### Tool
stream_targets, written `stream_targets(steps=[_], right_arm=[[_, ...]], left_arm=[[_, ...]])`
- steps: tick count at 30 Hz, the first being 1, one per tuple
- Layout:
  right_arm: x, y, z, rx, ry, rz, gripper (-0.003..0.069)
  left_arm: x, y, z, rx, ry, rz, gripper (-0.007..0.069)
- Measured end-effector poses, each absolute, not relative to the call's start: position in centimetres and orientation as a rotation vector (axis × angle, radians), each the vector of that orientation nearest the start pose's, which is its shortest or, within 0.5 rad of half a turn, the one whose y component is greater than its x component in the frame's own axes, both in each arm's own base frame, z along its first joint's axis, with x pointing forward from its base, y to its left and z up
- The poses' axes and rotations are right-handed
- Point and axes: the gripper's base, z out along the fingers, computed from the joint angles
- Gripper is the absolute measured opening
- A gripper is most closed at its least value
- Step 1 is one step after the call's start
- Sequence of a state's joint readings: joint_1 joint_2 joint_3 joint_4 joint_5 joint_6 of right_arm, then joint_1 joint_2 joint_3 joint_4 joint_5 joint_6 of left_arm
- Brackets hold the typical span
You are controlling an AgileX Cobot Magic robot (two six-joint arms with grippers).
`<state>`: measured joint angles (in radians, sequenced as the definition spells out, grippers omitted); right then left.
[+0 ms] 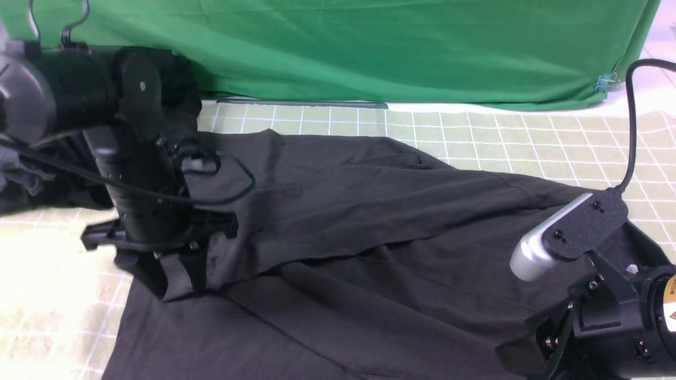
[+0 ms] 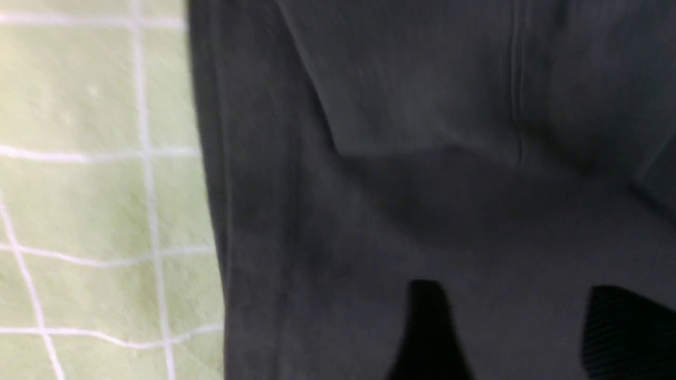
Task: Fold a long-sleeved shirt over a green coffee tablecloth.
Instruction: 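Fold the left side of the dark shirt inward over its body with the left gripper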
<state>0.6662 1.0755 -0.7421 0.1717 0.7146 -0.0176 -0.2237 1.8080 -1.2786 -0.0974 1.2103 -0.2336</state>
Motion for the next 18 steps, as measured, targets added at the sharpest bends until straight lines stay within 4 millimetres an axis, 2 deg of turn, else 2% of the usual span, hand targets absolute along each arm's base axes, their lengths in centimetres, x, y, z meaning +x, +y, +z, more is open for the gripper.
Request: stream_targets(steps=[3,6,7,9,12,16,18], right_arm=[[15.1,13.2,27.6,-0.744,2.477,0.446,0.036],[15.0,13.1,27.6,-0.741,2.483,0.446,0.036],[15.0,13.1,27.6,-0.732,2.486,0.449,0.036],[15.0,13.1,27.5,-0.724,2.493,0.451,0.036],[15.0,13.1,27.5,-0.725,2.499,0.45,0.036],[15.0,13.1,27.5,-0.725,2.503,0.449,0.036],[15.0,13.1,27.5,-0.725,2.503,0.449,0.036]], left_arm=[[31.2,-7.8,20.9,-0.048,3.257,-0.072,0.0463],[31.4,-6.6,21.2,-0.075,3.204,0.11,0.048],[31.5,-6.6,21.2,-0.09,3.193,0.118,0.0481],[32.4,-6.1,21.3,-0.113,3.091,0.174,0.0485],[33.8,-6.4,21.3,-0.115,2.94,0.11,0.0485],[34.8,-6.4,20.5,-0.148,2.876,0.107,0.0486],[35.3,-6.2,19.4,-0.19,2.87,0.16,0.0486]])
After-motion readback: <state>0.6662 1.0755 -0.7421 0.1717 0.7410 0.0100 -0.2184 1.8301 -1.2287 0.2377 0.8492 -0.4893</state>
